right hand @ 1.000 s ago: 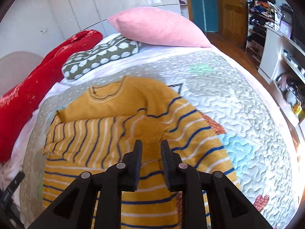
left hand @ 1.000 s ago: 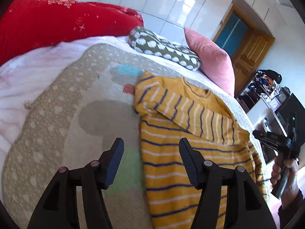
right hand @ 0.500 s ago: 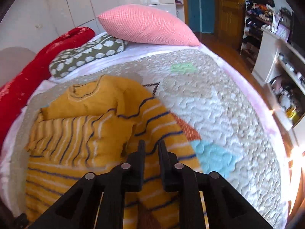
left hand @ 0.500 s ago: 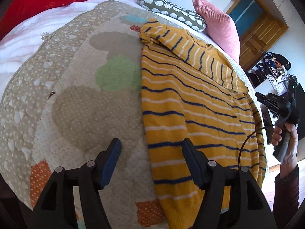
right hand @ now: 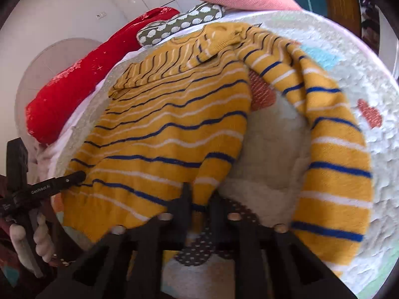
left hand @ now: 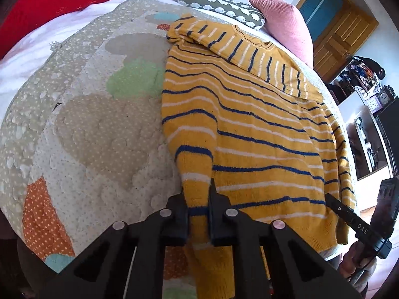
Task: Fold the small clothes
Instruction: 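Hold the hem with the left gripper while the right gripper pulls a sleeve outward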
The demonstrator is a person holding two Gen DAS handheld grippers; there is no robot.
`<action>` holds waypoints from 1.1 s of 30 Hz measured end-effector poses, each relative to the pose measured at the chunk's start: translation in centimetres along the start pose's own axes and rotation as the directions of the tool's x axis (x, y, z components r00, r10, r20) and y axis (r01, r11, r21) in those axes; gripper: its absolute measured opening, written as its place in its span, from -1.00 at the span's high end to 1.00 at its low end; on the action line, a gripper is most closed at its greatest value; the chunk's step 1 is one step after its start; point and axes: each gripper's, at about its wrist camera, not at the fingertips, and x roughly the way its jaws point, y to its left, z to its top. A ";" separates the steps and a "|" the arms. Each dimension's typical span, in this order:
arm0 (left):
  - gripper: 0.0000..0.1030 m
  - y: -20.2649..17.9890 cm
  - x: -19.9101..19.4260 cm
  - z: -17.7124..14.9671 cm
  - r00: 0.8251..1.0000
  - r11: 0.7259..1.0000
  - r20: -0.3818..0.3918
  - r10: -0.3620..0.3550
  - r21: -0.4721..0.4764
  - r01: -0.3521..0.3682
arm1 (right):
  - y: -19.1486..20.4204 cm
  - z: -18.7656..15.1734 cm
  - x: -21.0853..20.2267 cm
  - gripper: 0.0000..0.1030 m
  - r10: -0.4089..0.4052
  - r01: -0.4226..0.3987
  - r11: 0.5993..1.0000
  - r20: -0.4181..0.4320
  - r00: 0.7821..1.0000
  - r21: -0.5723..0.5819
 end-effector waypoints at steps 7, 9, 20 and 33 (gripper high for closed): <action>0.79 -0.5 -3.1 -2.1 0.999 0.999 0.030 0.021 0.049 -0.023 | 0.1 -2.2 -2.8 0.87 0.088 -0.089 0.994 0.012 0.996 0.062; 0.77 0.0 -2.9 -2.9 1.000 0.998 0.017 0.025 0.056 -0.025 | 0.5 -3.3 -3.0 0.86 0.065 -0.065 0.998 0.006 0.998 0.023; 0.40 2.6 -8.2 -4.0 0.988 0.998 0.155 -0.013 0.065 0.003 | -6.6 -2.8 -12.6 0.12 -0.207 0.186 0.977 0.271 0.940 0.101; 0.27 -3.9 -7.9 -2.8 0.984 0.976 0.160 -0.079 0.214 0.044 | -1.1 -7.0 -5.8 0.79 -0.394 0.446 0.836 0.215 0.893 -0.319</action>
